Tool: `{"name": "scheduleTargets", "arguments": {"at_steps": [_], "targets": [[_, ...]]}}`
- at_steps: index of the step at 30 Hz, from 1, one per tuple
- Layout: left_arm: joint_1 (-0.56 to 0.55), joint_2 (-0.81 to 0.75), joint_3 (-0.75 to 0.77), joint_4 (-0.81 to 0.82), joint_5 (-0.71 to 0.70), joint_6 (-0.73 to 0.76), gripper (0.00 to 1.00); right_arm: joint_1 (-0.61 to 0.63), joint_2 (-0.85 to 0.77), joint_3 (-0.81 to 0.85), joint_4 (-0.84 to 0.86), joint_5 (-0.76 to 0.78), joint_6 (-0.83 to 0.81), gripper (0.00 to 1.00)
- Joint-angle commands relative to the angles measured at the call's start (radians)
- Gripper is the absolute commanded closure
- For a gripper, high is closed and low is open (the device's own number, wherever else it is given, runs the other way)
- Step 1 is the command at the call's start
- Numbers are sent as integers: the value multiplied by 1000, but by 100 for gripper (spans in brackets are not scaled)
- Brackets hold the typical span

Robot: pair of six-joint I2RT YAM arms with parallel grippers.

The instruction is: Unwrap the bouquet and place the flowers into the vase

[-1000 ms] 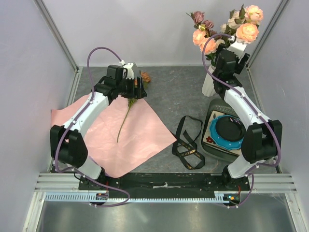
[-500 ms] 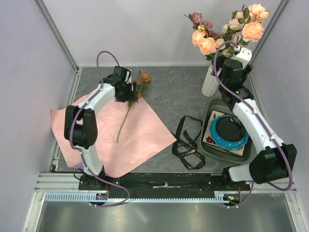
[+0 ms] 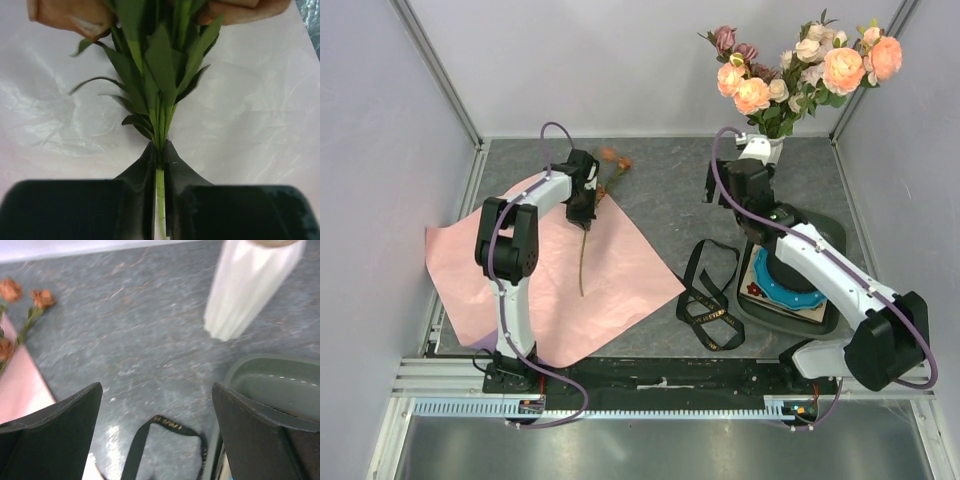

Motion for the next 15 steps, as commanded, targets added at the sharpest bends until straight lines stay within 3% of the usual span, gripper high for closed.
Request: {"name": "scheduleTargets", "arguments": {"at_steps": [1, 7, 11, 15], "targets": [[-6, -17, 71, -30, -23, 16, 98, 79, -18, -10, 19, -92, 33, 2], [-20, -212, -13, 41, -13, 5, 98, 88, 39, 19, 43, -328, 137, 2], [-24, -406, -104, 159, 171, 20, 98, 88, 82, 42, 100, -545, 175, 2], [-27, -499, -171, 277, 358, 10, 98, 88, 117, 40, 189, -696, 233, 2]]}}
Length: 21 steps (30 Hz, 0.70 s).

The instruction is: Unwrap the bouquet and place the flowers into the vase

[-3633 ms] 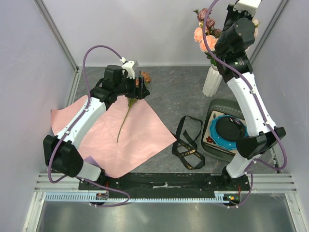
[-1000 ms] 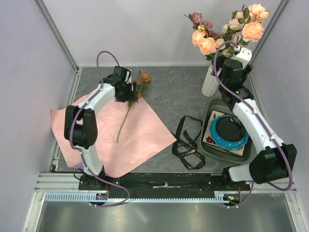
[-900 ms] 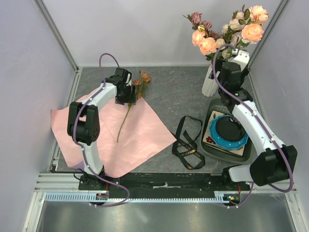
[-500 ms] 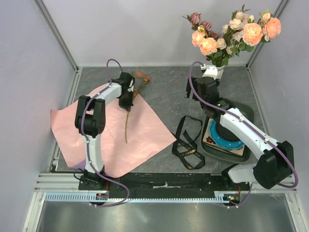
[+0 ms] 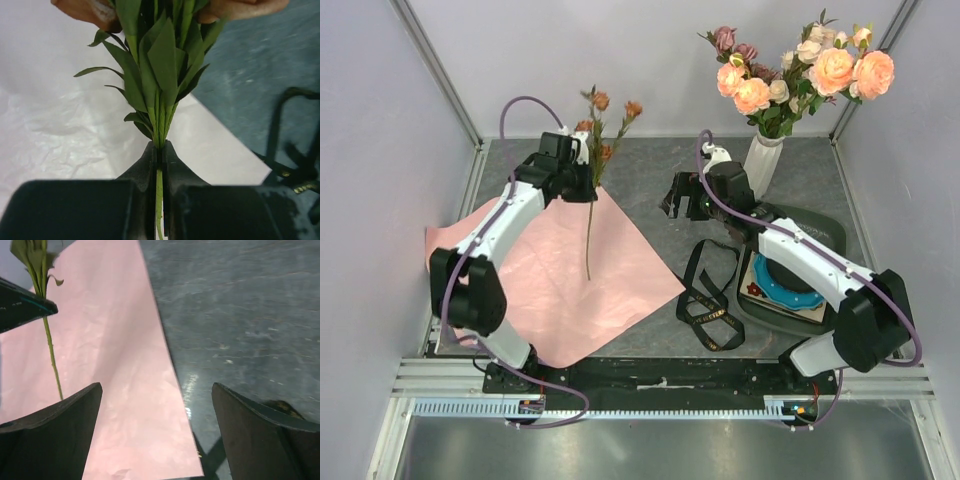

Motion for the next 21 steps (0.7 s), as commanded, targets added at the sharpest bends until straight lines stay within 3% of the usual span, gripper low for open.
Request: {"name": "scheduleTargets", "arguments": {"at_steps": [1, 7, 10, 21], "targets": [[-9, -123, -50, 179, 261, 1, 98, 3, 27, 39, 168, -255, 92, 2], [-29, -178, -82, 266, 474, -42, 98, 16, 25, 28, 317, -359, 131, 6], [-35, -189, -85, 292, 566, -64, 98, 31, 19, 34, 349, -375, 114, 14], [-116, -209, -93, 297, 647, -19, 98, 46, 20, 48, 415, -298, 131, 39]]}}
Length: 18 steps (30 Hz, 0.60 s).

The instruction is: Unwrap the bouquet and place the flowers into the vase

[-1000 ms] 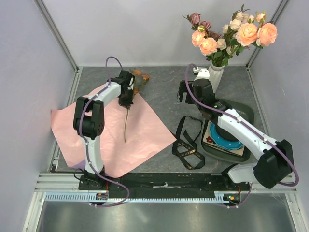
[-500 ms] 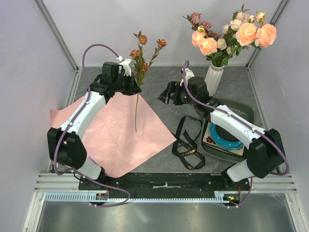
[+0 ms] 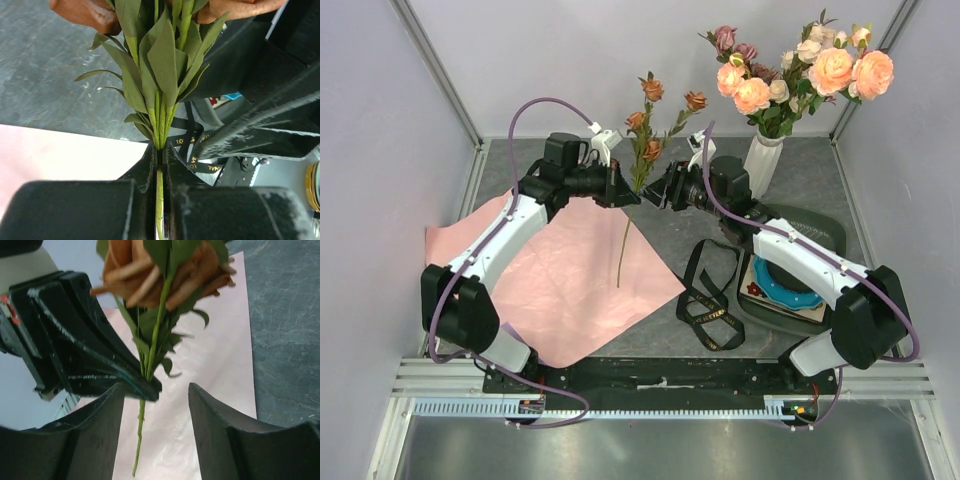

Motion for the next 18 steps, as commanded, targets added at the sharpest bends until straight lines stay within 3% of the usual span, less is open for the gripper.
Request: {"name": "scheduleTargets", "arguments": {"at_steps": [1, 10, 15, 18], "targets": [[-46, -43, -1, 31, 65, 30, 98, 8, -15, 48, 82, 28, 11, 40], [-97, -51, 6, 0, 36, 79, 98, 11, -49, 37, 39, 86, -24, 64], [-111, -51, 8, -11, 37, 93, 98, 11, -58, 32, 40, 100, -22, 58], [-118, -52, 7, -12, 28, 100, 98, 11, -55, 32, 33, 109, -15, 65]]}}
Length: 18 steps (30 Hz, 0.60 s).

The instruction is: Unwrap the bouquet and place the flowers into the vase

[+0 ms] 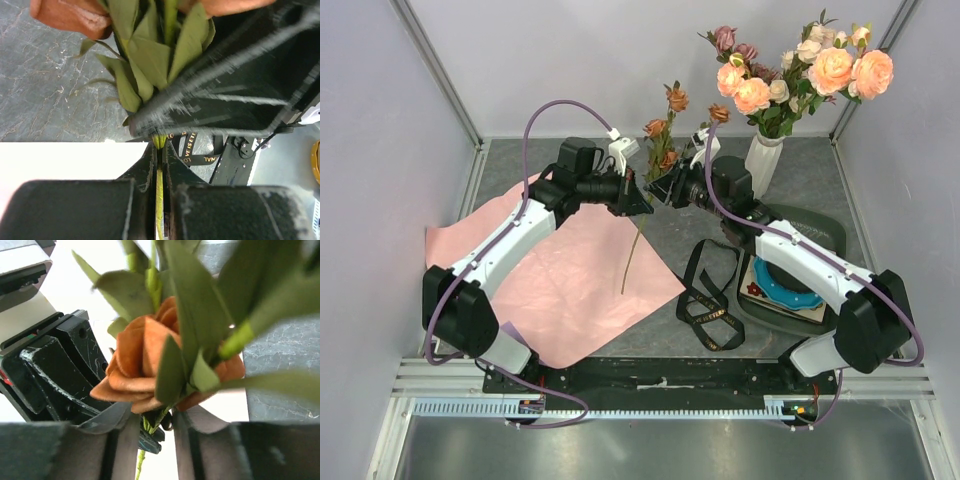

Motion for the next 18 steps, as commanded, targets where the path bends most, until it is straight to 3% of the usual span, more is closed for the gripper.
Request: {"name": "scheduleTargets", "arguments": {"at_steps": [1, 4, 5, 7, 8, 11, 14, 18], "targets": [[-9, -40, 7, -9, 16, 50, 98, 4, -32, 31, 16, 20, -4, 79], [-11, -29, 17, -19, -20, 48, 98, 4, -34, 39, -5, 29, -19, 100], [-12, -29, 22, -30, -37, 39, 96, 4, -49, 39, -15, 40, -28, 100], [-11, -29, 30, -39, -89, 30, 75, 4, -69, 38, -33, 72, -74, 100], [-11, -34, 28, -38, -107, 22, 57, 4, -96, 44, -44, 120, -94, 100], [-9, -72, 7, -7, -167, 11, 29, 6, -159, 73, -102, 264, -203, 100], [-9, -104, -16, 11, -219, 2, 25, 4, -227, 105, -127, 396, -321, 100], [-9, -117, -26, 20, -271, -1, 24, 4, -277, 166, -99, 685, -497, 100]]}}
